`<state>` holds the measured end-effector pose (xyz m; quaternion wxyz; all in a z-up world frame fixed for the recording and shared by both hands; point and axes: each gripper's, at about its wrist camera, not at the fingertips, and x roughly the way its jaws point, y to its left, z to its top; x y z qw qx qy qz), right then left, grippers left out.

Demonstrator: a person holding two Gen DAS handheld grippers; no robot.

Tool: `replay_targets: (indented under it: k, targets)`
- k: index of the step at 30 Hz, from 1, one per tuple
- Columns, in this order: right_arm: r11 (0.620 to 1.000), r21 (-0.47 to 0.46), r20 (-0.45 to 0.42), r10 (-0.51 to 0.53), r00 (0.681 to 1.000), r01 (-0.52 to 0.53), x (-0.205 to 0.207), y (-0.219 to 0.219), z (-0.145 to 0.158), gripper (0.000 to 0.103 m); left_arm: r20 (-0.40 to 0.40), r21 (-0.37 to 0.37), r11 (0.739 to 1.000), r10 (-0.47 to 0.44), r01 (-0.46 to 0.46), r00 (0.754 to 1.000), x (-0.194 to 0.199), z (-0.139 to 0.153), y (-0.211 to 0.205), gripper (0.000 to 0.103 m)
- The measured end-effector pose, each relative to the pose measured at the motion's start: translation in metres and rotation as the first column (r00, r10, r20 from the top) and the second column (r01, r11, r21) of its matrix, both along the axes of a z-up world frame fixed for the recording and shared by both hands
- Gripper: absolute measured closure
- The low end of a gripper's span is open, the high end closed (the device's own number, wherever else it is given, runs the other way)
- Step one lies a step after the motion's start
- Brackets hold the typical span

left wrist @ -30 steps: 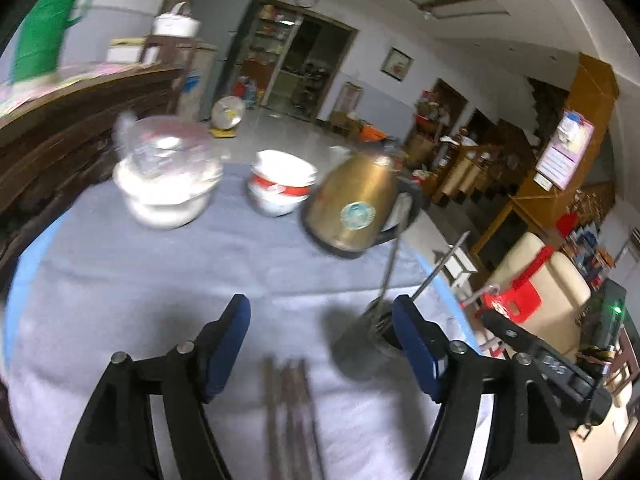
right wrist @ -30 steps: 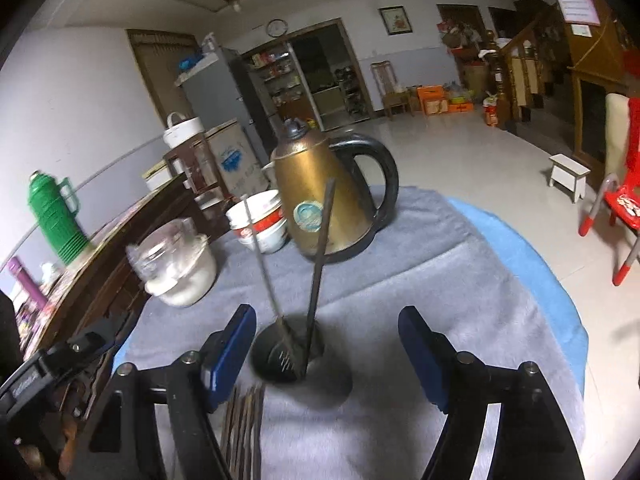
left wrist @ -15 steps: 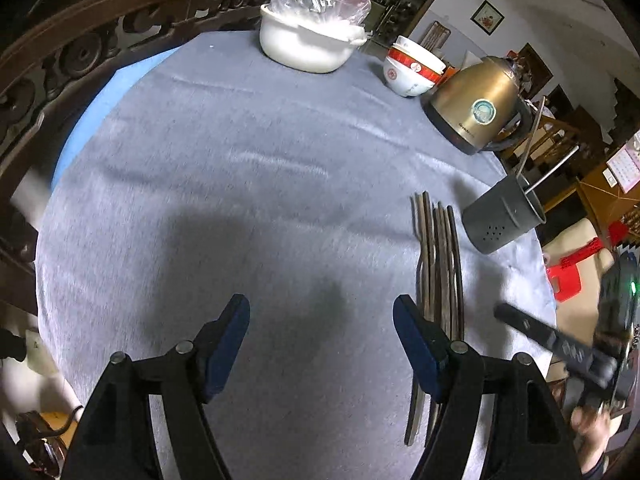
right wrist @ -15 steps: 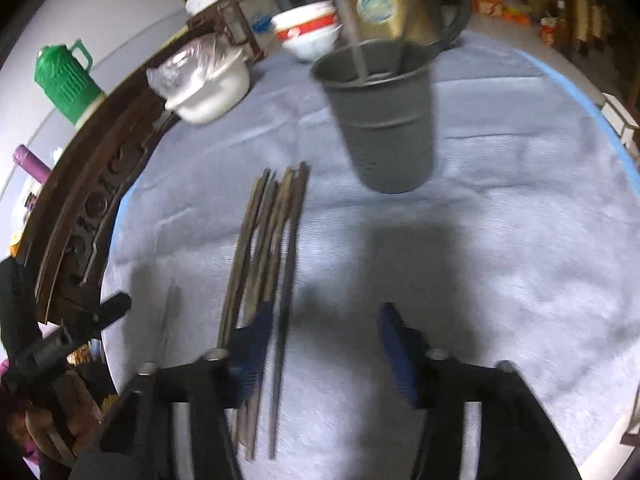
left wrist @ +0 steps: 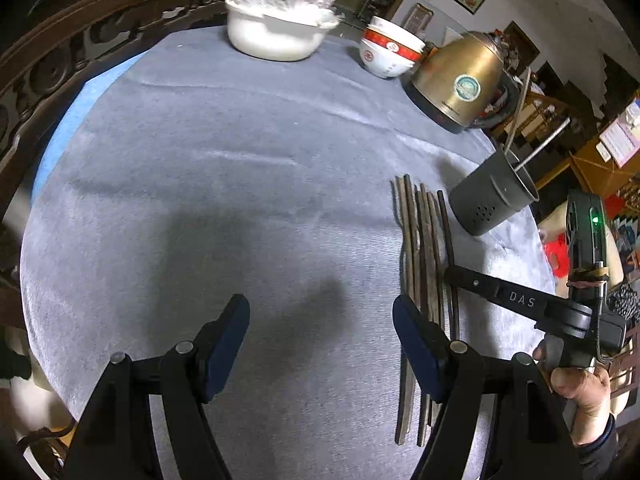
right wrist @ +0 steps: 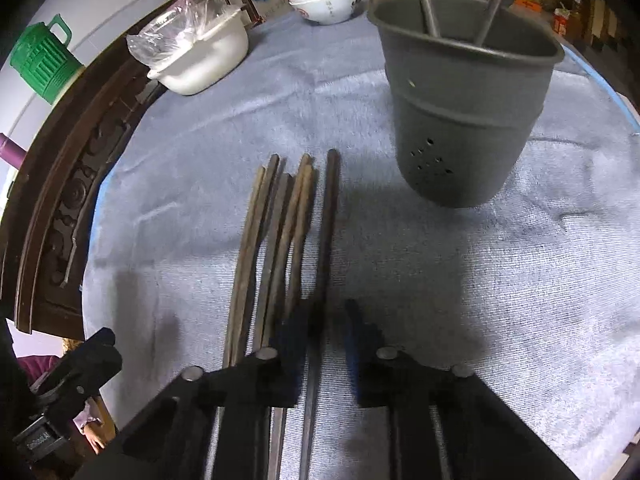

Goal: Organize utensils
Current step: 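Move both open tools back to the remaining chopsticks, then grasp another chopstick with the right tool while the left tool grasps one too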

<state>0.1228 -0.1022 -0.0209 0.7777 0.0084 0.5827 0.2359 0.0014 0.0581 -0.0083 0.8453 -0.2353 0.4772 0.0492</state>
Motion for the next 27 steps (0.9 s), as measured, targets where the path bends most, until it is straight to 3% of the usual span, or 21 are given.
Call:
replay_targets:
  k: [7, 13, 19, 27]
  targets:
    - [1.0, -0.001, -0.015, -0.007, 1.0, 0.007, -0.005, -0.03, 0.003, 0.093, -0.048, 0.019, 0.996, -0.088, 0.089, 0.995, 0.035, 0.004, -0.025, 0.029]
    - [0.999, 0.045, -0.018, -0.011, 1.0, 0.011, -0.005, -0.043, -0.002, 0.093, -0.151, 0.03, 0.986, -0.159, 0.165, 0.976, 0.07, -0.008, -0.048, 0.034]
    - [0.996, 0.088, -0.024, -0.008, 1.0, 0.01, -0.006, -0.047, -0.005, 0.093, -0.244, 0.079, 0.986, -0.123, 0.146, 0.962, 0.083, -0.024, -0.048, 0.048]
    - [0.993, 0.115, -0.029, 0.0, 1.0, 0.003, -0.006, -0.055, -0.006, 0.093, -0.255, 0.077, 0.986, -0.125, 0.149, 0.959, 0.09, -0.021, -0.05, 0.048]
